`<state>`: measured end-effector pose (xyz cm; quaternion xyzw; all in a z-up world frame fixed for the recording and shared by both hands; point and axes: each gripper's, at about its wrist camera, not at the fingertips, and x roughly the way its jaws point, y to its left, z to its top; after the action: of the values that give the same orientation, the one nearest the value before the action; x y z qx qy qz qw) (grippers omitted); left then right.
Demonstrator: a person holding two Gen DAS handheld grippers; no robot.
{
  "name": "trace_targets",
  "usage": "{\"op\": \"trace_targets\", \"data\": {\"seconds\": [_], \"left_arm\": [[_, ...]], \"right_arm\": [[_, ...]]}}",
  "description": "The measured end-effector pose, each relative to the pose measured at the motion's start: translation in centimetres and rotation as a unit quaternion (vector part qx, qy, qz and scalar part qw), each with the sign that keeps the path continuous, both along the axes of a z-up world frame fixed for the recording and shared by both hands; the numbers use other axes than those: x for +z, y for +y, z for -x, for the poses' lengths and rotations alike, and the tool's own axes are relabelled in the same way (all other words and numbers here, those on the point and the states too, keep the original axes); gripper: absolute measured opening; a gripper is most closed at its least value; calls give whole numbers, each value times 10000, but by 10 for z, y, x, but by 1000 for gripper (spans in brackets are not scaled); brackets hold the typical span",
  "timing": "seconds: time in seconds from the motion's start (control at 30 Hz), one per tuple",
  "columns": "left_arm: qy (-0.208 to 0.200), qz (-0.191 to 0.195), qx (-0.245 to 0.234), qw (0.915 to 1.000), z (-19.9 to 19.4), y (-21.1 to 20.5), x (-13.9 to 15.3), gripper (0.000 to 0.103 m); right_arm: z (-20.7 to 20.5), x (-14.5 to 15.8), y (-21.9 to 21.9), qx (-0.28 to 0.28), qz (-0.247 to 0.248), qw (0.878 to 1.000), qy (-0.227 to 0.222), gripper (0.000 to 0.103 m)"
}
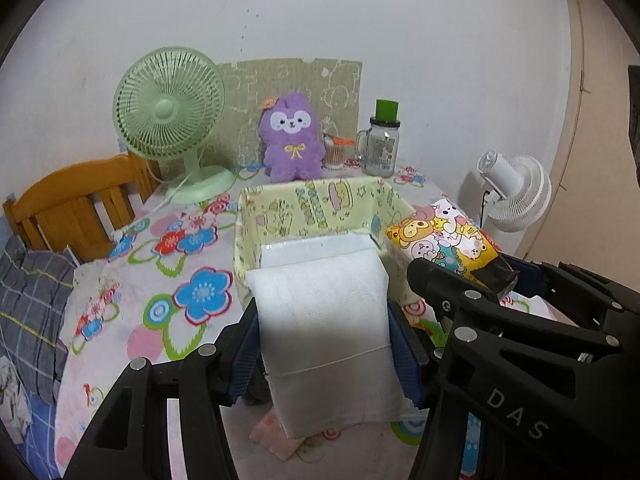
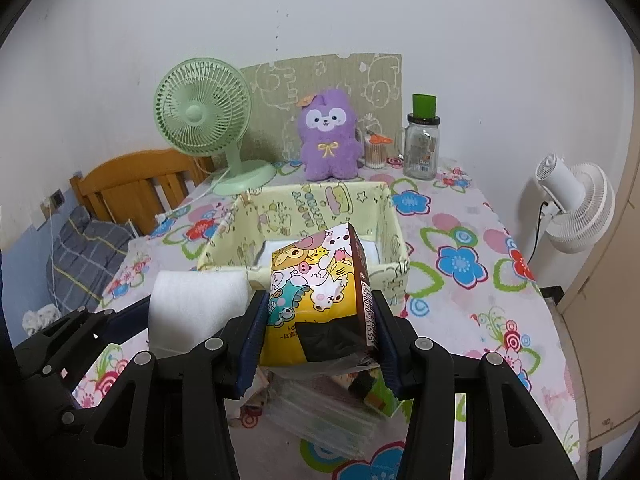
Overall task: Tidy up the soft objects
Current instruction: 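Lift and carry the cloth and snack pack over the fabric box with both tools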
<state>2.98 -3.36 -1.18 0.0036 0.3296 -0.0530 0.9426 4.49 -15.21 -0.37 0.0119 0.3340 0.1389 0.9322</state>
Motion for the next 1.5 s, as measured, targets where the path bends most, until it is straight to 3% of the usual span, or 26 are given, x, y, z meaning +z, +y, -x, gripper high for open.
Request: {"op": "trace_targets", "data": {"seconds": [0.83, 1.5], "left_arm": [[-120, 14, -75, 9999, -57, 1, 16, 61], [150, 97, -63, 9998, -121, 8, 5, 61]], "right_arm": [[-56, 18, 0, -127, 12, 9998, -131, 53], [-118, 8, 6, -112, -2, 9999, -21, 53]]}}
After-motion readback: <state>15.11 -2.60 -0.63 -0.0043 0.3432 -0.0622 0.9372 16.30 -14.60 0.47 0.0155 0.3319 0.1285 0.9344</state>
